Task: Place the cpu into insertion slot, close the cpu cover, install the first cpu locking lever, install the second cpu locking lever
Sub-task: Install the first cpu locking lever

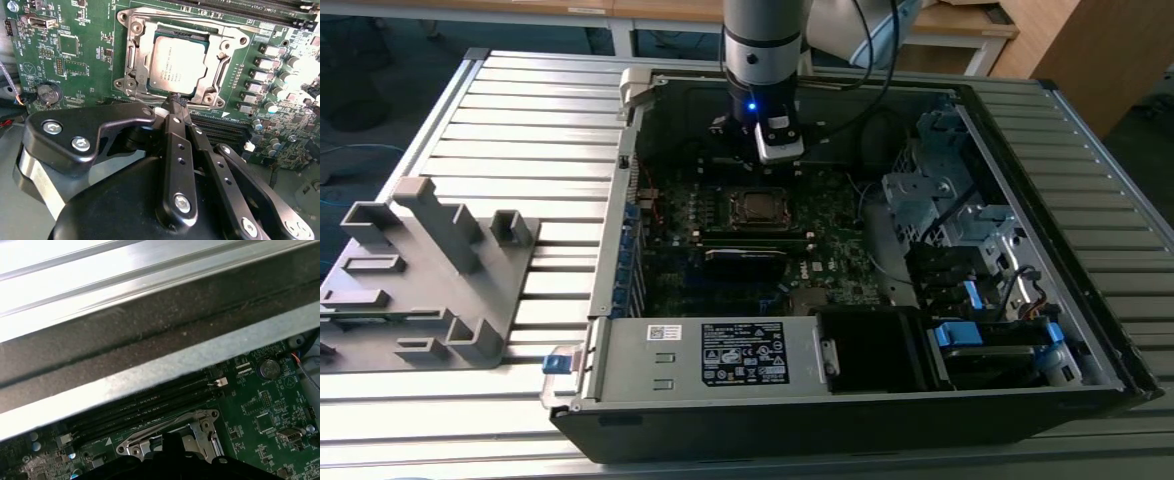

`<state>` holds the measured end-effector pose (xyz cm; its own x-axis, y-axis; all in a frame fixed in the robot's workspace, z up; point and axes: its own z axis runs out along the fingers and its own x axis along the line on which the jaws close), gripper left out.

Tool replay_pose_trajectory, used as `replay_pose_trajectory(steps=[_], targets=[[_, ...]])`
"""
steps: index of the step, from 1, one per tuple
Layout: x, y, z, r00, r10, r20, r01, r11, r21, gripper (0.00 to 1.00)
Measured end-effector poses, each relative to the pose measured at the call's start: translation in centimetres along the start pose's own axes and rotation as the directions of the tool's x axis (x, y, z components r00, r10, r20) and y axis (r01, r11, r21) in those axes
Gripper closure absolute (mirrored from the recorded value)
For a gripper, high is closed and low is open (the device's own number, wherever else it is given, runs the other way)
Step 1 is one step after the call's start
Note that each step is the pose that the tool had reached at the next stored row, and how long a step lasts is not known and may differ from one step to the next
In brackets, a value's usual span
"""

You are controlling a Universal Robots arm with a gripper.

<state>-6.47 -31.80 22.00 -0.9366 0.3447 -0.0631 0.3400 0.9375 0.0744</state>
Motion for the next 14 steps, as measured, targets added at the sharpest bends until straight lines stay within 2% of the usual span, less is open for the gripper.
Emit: replay_pose_trajectory(steps=[7,8,11,12,14], targets=[[-0.01,0.01,0.01,1.0,0.0,-0.0008,0.0,1.0,0.002,0.9],[-0.02,0.01,0.01,1.0,0.0,-0.0031,0.0,1.0,0.0061,0.9],[-0.03,0.01,0.01,0.9999,-0.001,-0.0154,0.001,0.9996,0.0277,0.9],[-0.03,0.01,0.01,0.9998,0.0,-0.0189,0.001,0.9995,0.0308,0.9],[-0.03,0.01,0.0,0.9998,0.0,-0.0201,0.001,0.9995,0.0316,0.9]])
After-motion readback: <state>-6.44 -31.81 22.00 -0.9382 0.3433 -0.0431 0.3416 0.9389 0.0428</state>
